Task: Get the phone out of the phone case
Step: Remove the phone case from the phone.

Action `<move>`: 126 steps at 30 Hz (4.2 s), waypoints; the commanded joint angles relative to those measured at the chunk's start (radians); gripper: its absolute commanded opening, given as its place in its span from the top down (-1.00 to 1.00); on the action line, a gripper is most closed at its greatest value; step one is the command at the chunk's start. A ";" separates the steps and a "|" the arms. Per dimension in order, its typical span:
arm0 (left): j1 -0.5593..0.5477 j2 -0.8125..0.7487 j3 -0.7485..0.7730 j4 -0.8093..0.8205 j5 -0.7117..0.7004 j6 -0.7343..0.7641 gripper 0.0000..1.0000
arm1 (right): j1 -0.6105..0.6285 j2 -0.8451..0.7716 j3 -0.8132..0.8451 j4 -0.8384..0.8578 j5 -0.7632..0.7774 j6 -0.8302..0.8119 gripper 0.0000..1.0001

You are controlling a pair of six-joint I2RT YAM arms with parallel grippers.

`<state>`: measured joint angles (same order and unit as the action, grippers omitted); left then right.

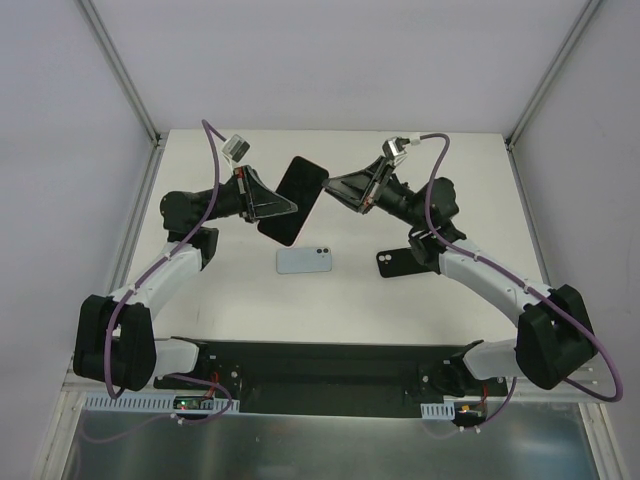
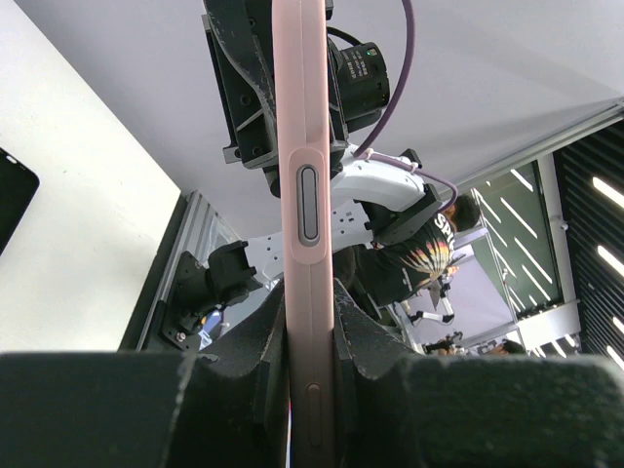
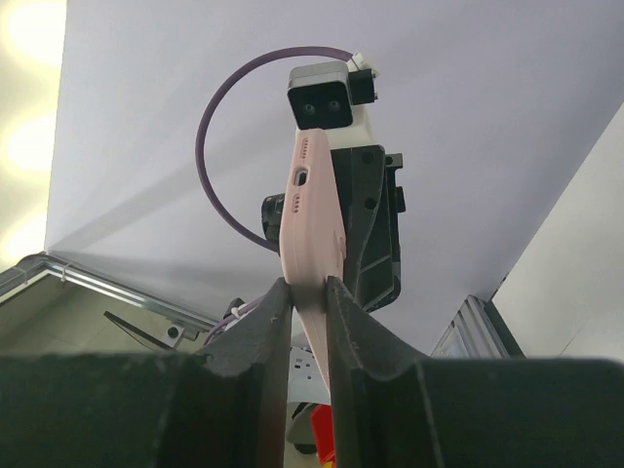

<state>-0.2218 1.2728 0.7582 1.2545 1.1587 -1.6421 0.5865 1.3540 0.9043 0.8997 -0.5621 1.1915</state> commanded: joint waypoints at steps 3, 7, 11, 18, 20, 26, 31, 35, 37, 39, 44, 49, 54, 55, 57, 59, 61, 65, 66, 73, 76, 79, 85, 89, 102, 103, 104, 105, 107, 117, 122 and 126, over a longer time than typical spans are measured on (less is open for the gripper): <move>-0.031 -0.032 0.013 0.306 0.016 0.010 1.00 | 0.010 -0.038 0.053 -0.004 -0.027 -0.027 0.51; -0.031 -0.033 0.013 0.306 0.015 0.008 1.00 | 0.007 -0.046 0.064 -0.024 -0.032 -0.036 0.44; -0.031 -0.039 0.012 0.306 0.015 0.007 1.00 | 0.003 -0.049 0.070 -0.038 -0.032 -0.041 0.43; -0.031 -0.043 0.013 0.298 0.015 0.010 1.00 | -0.007 -0.078 0.053 -0.045 -0.015 -0.041 0.44; -0.031 -0.043 0.012 0.295 0.013 0.010 1.00 | -0.011 -0.093 0.038 -0.045 -0.010 -0.041 0.44; -0.031 -0.046 0.010 0.295 0.015 0.011 1.00 | -0.033 -0.138 0.008 -0.064 -0.001 -0.046 0.38; -0.031 -0.046 0.012 0.293 0.013 0.011 1.00 | -0.036 -0.139 0.022 -0.088 -0.009 -0.055 0.39; -0.031 -0.050 0.013 0.292 0.015 0.011 1.00 | -0.034 -0.131 0.036 -0.104 -0.028 -0.063 0.44; -0.031 -0.052 0.015 0.290 0.013 0.013 1.00 | -0.034 -0.125 0.042 -0.107 -0.039 -0.063 0.49; -0.031 -0.050 0.015 0.289 0.013 0.013 1.00 | -0.034 -0.116 0.048 -0.110 -0.054 -0.059 0.64; -0.031 -0.050 0.015 0.298 0.018 0.007 1.00 | -0.034 -0.096 0.027 -0.015 -0.039 0.014 0.97; -0.033 -0.049 0.027 0.373 0.030 -0.048 1.00 | -0.031 0.104 0.008 0.593 0.080 0.419 0.97; -0.031 -0.053 0.036 0.427 0.045 -0.088 1.00 | 0.039 0.189 0.070 0.634 0.166 0.457 0.97; -0.031 -0.056 0.038 0.427 0.052 -0.087 1.00 | 0.050 0.194 0.077 0.633 0.182 0.456 0.97; -0.031 -0.066 0.039 0.427 0.058 -0.085 1.00 | 0.082 0.200 0.097 0.634 0.232 0.459 0.97; -0.031 -0.075 0.043 0.427 0.067 -0.081 1.00 | 0.102 0.195 0.107 0.634 0.266 0.461 0.97; -0.031 -0.082 0.046 0.427 0.070 -0.073 1.00 | 0.113 0.186 0.114 0.634 0.309 0.462 0.97; -0.031 -0.101 0.067 0.427 0.082 -0.062 1.00 | 0.133 0.165 0.127 0.633 0.363 0.459 0.97; -0.031 -0.104 0.073 0.427 0.091 -0.062 1.00 | 0.137 0.163 0.130 0.634 0.379 0.459 0.97; -0.031 -0.121 0.132 0.428 0.114 -0.070 1.00 | 0.187 0.185 0.145 0.634 0.412 0.476 0.97; -0.031 -0.127 0.138 0.427 0.113 -0.073 1.00 | 0.197 0.197 0.128 0.633 0.421 0.479 0.97; -0.031 -0.136 0.148 0.427 0.114 -0.078 1.00 | 0.199 0.207 0.105 0.633 0.426 0.482 0.97; -0.031 -0.136 0.174 0.425 0.119 -0.099 1.00 | 0.185 0.169 0.055 0.513 0.361 0.349 0.97; -0.031 -0.138 0.159 0.422 0.119 -0.099 1.00 | 0.147 0.071 0.004 0.308 0.289 0.209 0.77; -0.031 -0.138 0.156 0.407 0.124 -0.096 1.00 | 0.136 -0.389 0.287 -1.062 0.603 -0.645 0.17; -0.031 -0.138 0.155 0.407 0.124 -0.094 1.00 | 0.144 -0.394 0.312 -1.122 0.610 -0.674 0.13; -0.031 -0.136 0.150 0.407 0.122 -0.091 1.00 | 0.150 -0.386 0.343 -1.160 0.607 -0.737 0.07; -0.031 -0.132 0.145 0.405 0.125 -0.091 1.00 | 0.159 -0.374 0.423 -1.200 0.608 -0.763 0.06; -0.031 -0.128 0.142 0.407 0.125 -0.091 1.00 | 0.203 -0.330 0.488 -1.274 0.629 -0.835 0.04; -0.031 -0.136 0.141 0.390 0.139 -0.090 1.00 | 0.289 -0.190 0.671 -1.334 0.645 -0.920 0.01; -0.031 -0.133 0.129 0.388 0.137 -0.082 1.00 | 0.302 -0.153 0.720 -1.334 0.643 -0.934 0.00; -0.031 -0.135 0.109 0.387 0.154 -0.064 1.00 | 0.306 -0.151 0.726 -1.322 0.648 -0.937 0.00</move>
<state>-0.2539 1.1755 0.8700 1.2598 1.3094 -1.7393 0.8845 1.2201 1.5700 -0.4488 0.0673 0.2863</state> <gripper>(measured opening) 0.140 0.499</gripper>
